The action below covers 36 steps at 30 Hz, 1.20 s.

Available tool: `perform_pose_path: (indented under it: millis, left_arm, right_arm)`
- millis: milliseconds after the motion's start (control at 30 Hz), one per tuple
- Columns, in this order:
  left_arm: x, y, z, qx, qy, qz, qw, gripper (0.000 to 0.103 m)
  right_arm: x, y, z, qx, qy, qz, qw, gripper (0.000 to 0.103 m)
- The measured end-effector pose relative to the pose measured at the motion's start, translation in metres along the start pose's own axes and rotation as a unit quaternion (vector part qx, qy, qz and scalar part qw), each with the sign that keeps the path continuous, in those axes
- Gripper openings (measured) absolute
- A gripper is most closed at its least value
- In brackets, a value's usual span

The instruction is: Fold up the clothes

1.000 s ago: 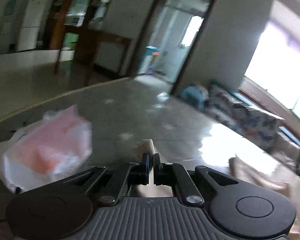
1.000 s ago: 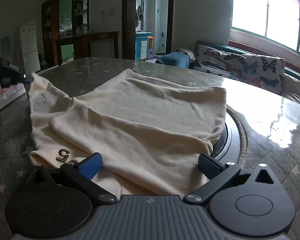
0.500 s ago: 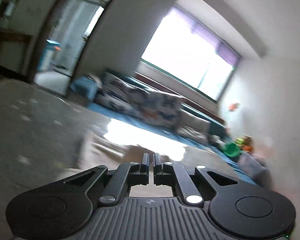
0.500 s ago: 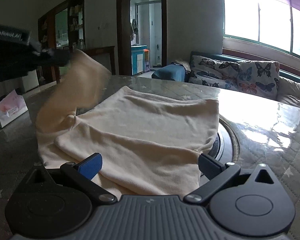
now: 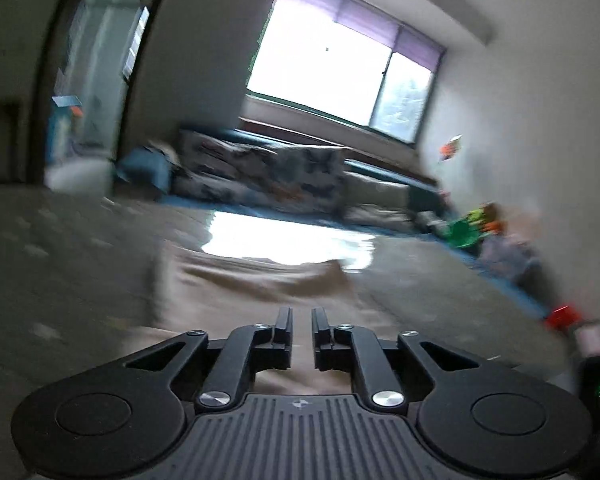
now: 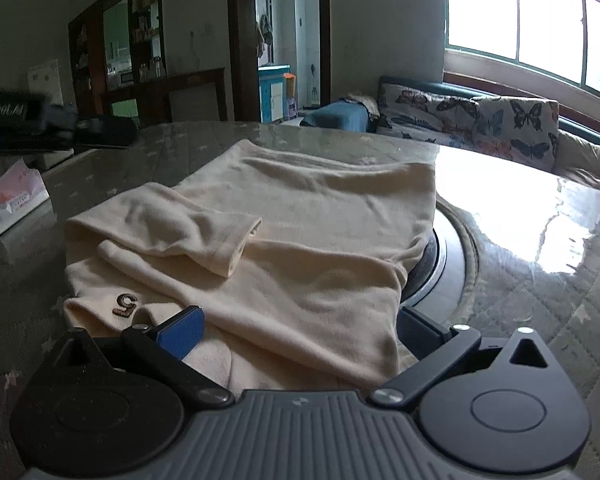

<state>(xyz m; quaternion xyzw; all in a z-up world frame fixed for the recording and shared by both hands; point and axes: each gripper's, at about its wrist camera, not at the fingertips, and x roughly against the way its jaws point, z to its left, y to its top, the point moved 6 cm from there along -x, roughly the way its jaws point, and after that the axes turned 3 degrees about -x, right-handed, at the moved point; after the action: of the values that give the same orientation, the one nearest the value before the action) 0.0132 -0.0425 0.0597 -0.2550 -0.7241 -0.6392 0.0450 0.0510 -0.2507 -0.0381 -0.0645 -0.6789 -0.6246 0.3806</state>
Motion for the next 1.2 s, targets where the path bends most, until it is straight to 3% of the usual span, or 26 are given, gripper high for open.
perform_pose_path:
  millis: [133, 267, 367, 433, 567, 833, 900, 967, 1000, 1200]
  left_arm:
    - [0.016, -0.018, 0.025, -0.049, 0.058, 0.011, 0.9971, 0.022]
    - [0.025, -0.04, 0.036, -0.081, 0.075, 0.029, 0.9934, 0.032]
    - [0.031, -0.051, 0.038, -0.088, 0.078, 0.041, 0.9922, 0.04]
    - [0.03, -0.056, 0.041, -0.094, 0.082, 0.045, 0.9911, 0.041]
    - [0.029, -0.061, 0.047, -0.086, 0.089, 0.054, 0.9908, 0.041]
    - [0.023, -0.066, 0.049, -0.078, 0.077, 0.063, 0.992, 0.041]
    - [0.022, -0.067, 0.047, -0.082, 0.073, 0.064, 0.9919, 0.041]
    - [0.019, -0.069, 0.046, -0.084, 0.072, 0.067, 0.9916, 0.041]
    - [0.017, -0.069, 0.046, -0.085, 0.074, 0.069, 0.9913, 0.041]
    - [0.01, -0.072, 0.052, -0.079, 0.089, 0.082, 0.9895, 0.04]
  right_arm:
    - [0.0, 0.001, 0.001, 0.003, -0.003, 0.004, 1.0, 0.103]
    - [0.012, 0.016, 0.003, -0.011, 0.005, -0.018, 1.0, 0.103]
    - [0.015, 0.034, 0.008, -0.039, 0.041, -0.027, 0.998, 0.1]
    - [0.008, 0.041, 0.015, -0.047, 0.061, -0.017, 0.997, 0.089]
    - [-0.02, 0.046, 0.027, -0.047, 0.075, 0.017, 0.996, 0.079]
    - [-0.051, 0.039, 0.023, -0.11, 0.095, 0.064, 0.987, 0.053]
    - [-0.05, 0.038, 0.024, -0.111, 0.09, 0.063, 0.988, 0.043]
    - [-0.05, 0.038, 0.024, -0.115, 0.09, 0.064, 0.987, 0.021]
    - [-0.049, 0.039, 0.023, -0.116, 0.089, 0.063, 0.987, 0.016]
    - [-0.035, 0.05, 0.025, -0.094, 0.074, 0.037, 0.992, 0.005]
